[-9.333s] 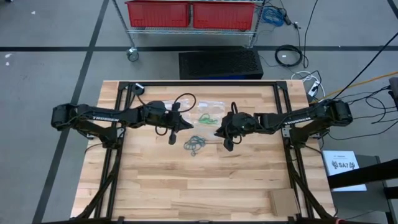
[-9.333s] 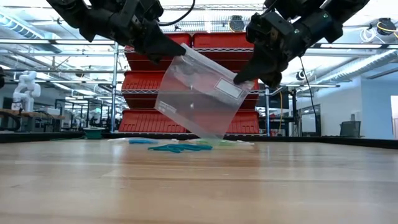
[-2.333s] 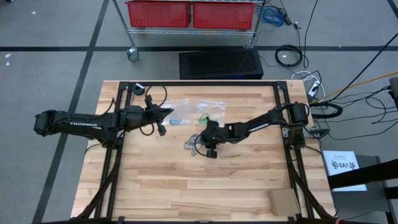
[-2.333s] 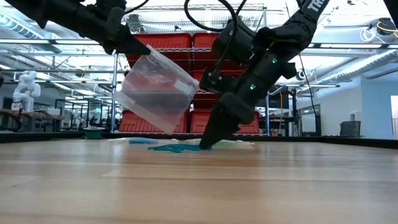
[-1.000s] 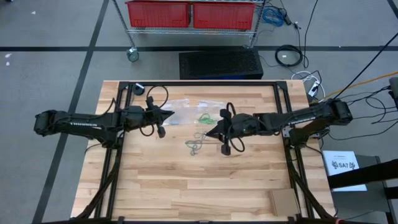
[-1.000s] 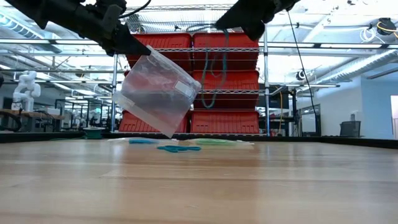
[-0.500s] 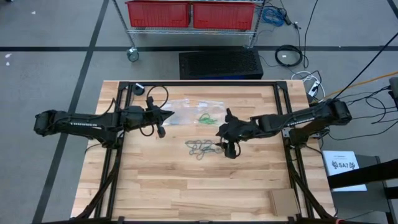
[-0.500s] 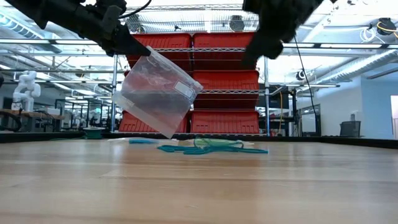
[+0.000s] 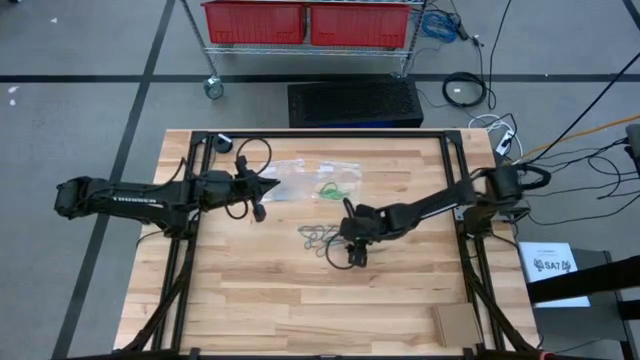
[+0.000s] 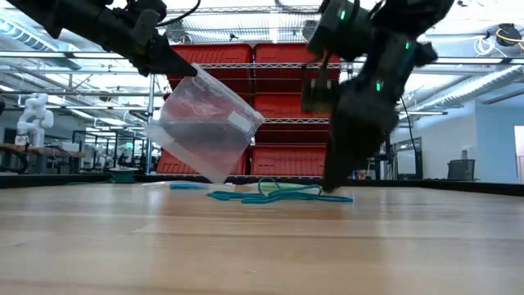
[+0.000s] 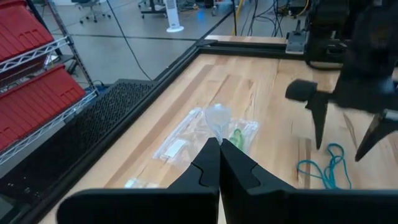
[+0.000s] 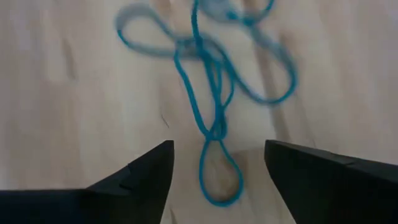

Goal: Sort rubber bands
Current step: Put the blue rubber band into the transparent zip bag

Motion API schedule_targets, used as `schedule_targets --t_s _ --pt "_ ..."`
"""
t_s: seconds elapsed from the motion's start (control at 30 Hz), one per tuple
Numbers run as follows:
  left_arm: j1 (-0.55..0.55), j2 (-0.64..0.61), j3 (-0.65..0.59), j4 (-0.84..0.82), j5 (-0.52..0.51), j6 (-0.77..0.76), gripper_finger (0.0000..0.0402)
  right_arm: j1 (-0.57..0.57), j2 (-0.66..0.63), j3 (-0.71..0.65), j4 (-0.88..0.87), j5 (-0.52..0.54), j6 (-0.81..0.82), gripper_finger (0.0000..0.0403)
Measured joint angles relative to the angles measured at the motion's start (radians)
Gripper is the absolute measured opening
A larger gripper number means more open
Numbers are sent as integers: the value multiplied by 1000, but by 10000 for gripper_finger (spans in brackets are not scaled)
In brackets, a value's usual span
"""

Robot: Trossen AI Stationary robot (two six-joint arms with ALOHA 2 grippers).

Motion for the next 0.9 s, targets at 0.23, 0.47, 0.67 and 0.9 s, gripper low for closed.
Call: schedule_targets --t_s 0.23,0.47,0.67,0.9 --pt "0 0 0 -10 0 -3 0 5 62 6 5 25 21 216" --pt "0 0 0 -11 0 -9 0 34 63 4 0 34 24 23" --pt "0 0 0 -8 0 -7 0 59 40 12 -60 19 54 9" --pt "0 0 0 4 0 -6 0 92 -88 71 -221 -50 62 2"
